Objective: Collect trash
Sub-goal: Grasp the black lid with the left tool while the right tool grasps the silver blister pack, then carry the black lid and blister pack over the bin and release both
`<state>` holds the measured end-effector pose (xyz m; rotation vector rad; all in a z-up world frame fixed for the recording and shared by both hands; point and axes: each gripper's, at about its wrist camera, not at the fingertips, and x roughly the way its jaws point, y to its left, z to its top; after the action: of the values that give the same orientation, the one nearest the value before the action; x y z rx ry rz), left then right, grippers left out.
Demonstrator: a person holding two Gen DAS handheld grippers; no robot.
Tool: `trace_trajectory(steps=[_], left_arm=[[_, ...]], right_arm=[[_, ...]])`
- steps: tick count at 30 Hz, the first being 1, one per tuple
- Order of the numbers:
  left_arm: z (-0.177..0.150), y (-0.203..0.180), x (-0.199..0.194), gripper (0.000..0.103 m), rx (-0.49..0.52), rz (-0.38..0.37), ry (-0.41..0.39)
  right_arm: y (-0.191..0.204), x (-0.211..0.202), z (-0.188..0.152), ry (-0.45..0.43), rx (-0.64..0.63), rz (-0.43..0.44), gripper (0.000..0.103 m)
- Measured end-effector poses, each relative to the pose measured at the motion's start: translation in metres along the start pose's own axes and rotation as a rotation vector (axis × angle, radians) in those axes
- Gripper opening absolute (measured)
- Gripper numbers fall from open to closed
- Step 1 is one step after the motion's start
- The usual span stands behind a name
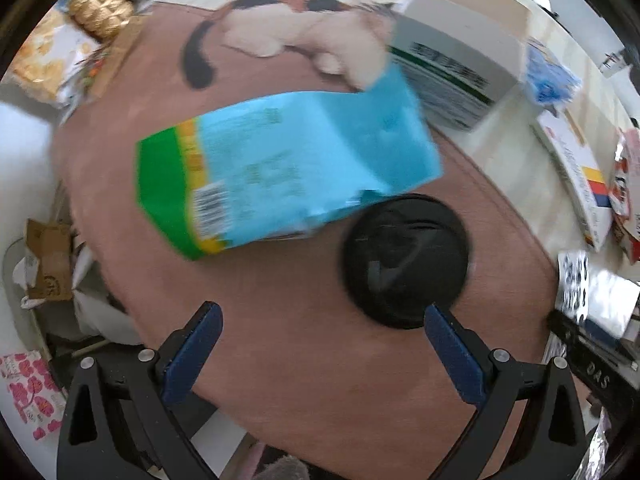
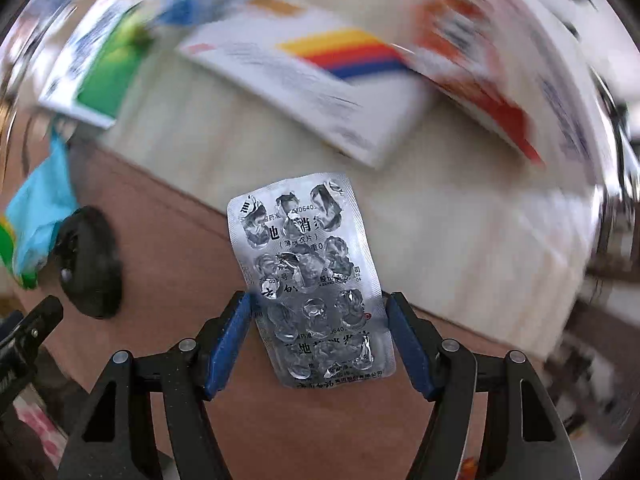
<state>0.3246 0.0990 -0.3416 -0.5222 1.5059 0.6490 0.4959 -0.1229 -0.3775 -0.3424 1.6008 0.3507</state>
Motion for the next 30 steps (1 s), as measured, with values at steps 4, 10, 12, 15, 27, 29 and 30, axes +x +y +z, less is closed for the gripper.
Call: trace_trajectory(steps=[4,10,12,15,27,29,30], left_arm=[[0.01,-0.024,0.013,0.103,0.03,-0.037,0.041],[0.025,-0.046,0.034,0.103,0.058,-0.041,0.081],[0.029,-0.05,0.036,0.102,0.062,-0.041,0.078],[0.03,-0.052,0.037,0.09,0.072,-0.05,0.058],[0.0,-0.054,0.011,0.087,0.1,-0.066,-0.029],[-0.004,-0.054,0.001,0.087,0.105,-0.077,-0.05],[-0.007,-0.053,-0.004,0.087,0.106,-0.081,-0.061]], right_arm=[[-0.036,0.006,0.002,0.015,0.112,0.006,0.072],[-0.038,0.011,0.021,0.009,0.107,0.005,0.079],[-0.028,0.015,0.025,0.008,0.096,-0.014,0.079],[-0.018,0.017,0.018,-0.019,0.096,-0.034,0.078],[0.003,-0.009,-0.034,-0.054,0.069,-0.024,0.068],[0.001,-0.016,-0.041,-0.063,0.064,-0.014,0.068],[0.002,-0.019,-0.046,-0.069,0.058,-0.011,0.068]])
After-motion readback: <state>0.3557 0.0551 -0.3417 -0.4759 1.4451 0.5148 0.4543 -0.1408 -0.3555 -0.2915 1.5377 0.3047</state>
